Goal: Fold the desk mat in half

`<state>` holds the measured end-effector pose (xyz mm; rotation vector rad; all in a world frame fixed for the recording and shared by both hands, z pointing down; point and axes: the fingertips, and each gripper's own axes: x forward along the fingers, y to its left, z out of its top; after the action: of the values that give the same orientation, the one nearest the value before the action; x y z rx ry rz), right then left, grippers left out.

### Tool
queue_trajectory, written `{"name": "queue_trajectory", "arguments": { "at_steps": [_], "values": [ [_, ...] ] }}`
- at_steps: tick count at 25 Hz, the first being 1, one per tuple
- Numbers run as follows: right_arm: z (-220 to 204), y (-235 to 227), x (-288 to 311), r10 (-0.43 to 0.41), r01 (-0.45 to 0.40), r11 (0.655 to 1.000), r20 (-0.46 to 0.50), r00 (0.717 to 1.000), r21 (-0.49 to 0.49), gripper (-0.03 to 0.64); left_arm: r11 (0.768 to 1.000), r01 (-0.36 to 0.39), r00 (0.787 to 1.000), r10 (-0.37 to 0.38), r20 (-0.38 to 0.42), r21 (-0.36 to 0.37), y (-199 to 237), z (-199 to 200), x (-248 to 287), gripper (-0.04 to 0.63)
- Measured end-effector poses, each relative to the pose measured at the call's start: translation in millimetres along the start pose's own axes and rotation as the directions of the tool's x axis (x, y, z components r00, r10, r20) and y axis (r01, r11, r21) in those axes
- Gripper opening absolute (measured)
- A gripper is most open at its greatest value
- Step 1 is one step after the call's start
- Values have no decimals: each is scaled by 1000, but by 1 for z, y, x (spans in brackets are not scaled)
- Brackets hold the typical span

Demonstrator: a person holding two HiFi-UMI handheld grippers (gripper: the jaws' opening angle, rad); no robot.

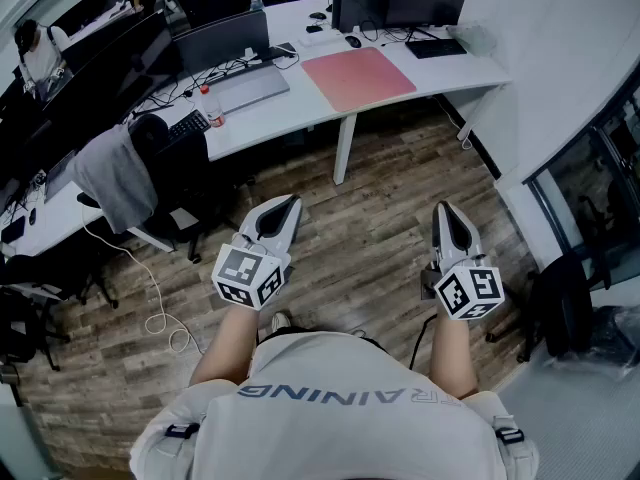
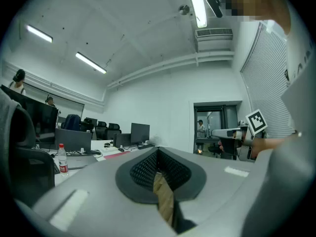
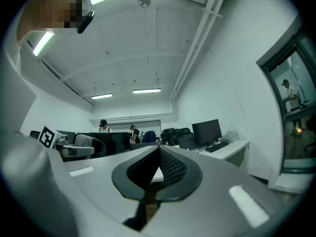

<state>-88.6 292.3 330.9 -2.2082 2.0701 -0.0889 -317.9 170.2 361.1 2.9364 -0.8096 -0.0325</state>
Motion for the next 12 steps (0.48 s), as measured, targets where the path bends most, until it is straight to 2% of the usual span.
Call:
{"name": "queue_trajectory", "arguments": {
  "at_steps": [12],
  "values": [
    [1,3,-1,17,-17,1000,13,1000,7,14,1000,0,1000,0,5,3,-4,7,-4,-2]
  ]
}}
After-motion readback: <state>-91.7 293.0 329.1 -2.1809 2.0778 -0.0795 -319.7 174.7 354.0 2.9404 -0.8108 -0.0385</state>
